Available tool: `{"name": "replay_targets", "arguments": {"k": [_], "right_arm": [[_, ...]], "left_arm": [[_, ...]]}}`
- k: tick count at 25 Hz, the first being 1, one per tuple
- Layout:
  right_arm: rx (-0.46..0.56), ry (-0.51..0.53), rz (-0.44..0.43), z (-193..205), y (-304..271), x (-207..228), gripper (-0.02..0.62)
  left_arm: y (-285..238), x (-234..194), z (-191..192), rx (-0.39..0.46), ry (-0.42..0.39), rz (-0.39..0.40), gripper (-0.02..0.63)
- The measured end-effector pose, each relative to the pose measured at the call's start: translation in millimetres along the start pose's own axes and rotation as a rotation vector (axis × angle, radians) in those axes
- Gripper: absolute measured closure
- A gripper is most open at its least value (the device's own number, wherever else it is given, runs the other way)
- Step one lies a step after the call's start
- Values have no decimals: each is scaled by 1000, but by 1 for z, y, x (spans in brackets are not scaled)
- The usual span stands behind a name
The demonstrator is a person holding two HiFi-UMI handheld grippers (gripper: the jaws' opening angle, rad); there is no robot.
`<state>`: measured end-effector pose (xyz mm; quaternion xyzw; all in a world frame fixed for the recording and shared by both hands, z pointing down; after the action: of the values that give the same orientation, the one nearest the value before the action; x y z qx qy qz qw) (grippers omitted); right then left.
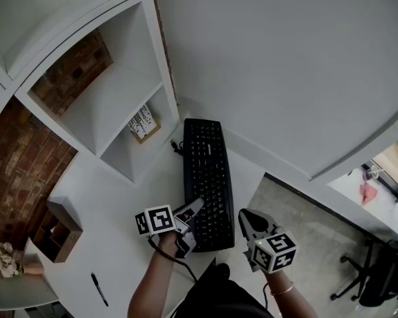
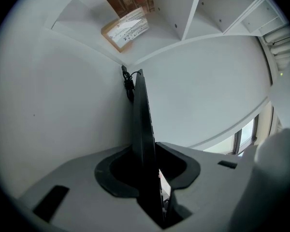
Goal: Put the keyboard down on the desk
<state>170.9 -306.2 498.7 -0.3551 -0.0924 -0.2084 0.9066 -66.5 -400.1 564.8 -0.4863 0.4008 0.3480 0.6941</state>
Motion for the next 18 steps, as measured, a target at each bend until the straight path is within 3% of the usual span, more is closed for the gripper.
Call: {"name": "replay_targets", "arguments": {"k": [12,18], "right_arm": [[-12,6,-12,3,0,-4,591],[-9,9,-19,2,1,-6,591]], "left_arm": [[-1,2,-6,-16,-31,-133,468],[1,6,-8,-22,-110,-249,433]]}}
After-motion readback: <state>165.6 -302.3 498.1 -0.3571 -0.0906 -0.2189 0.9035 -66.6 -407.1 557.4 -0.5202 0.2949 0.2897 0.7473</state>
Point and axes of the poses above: the fingertips, and each gripper's own axes: y backward along the fingers, x to its right, z out of its underside, the point moved 10 cm from there along y, backward along the fingers, and after that the axes turned 10 degrees about -x, right-handed, at the moved point
